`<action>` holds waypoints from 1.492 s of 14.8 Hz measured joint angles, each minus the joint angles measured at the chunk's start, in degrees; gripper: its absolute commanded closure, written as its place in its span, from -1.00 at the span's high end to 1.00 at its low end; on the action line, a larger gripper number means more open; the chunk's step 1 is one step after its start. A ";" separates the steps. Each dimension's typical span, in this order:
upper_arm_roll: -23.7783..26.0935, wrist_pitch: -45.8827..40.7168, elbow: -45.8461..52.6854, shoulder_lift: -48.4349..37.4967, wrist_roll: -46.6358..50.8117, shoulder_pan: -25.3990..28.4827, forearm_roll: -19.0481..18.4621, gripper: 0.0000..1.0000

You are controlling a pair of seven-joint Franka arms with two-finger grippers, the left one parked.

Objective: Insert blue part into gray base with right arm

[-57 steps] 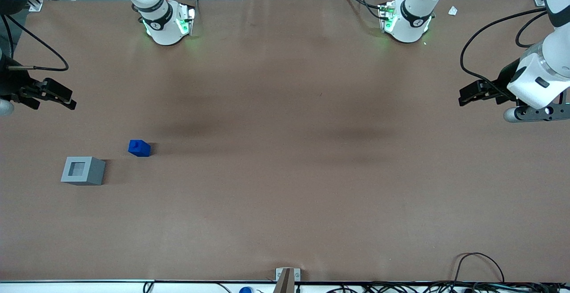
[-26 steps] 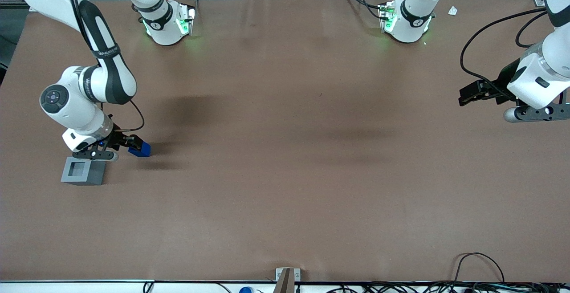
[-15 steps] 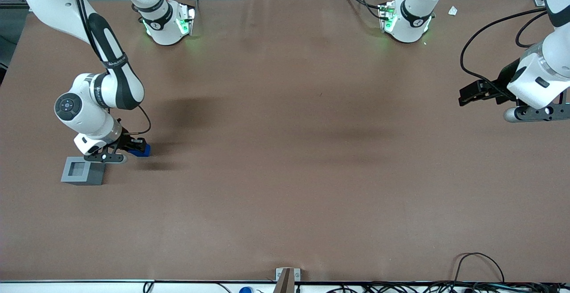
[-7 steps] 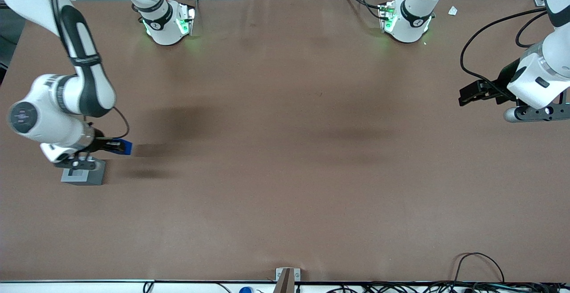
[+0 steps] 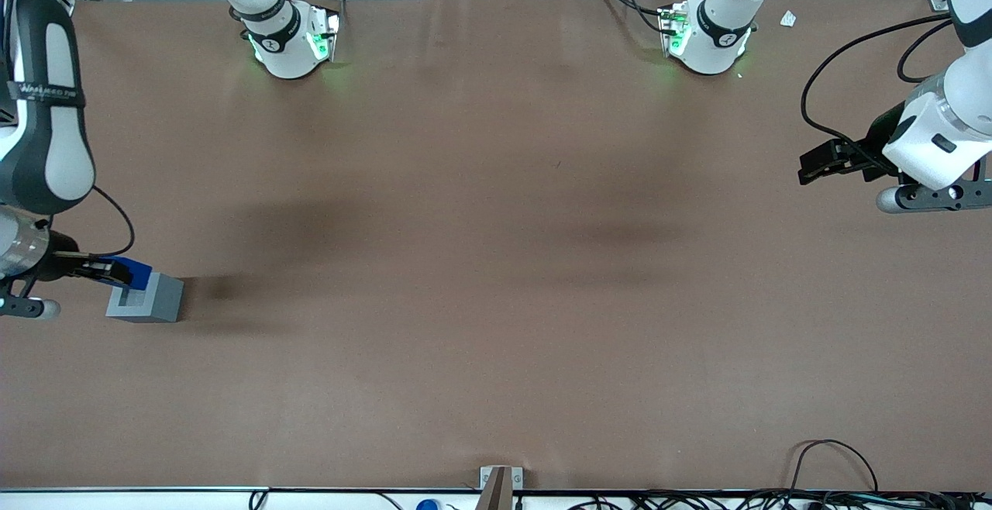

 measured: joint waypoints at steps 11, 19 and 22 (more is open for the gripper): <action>-0.01 0.09 3.35 5.85 -3.78 -4.10 0.02 -0.90; 0.52 0.98 4.41 9.14 -3.85 -4.29 0.13 -0.91; 0.56 1.70 4.67 9.56 -3.98 -4.30 0.12 -0.91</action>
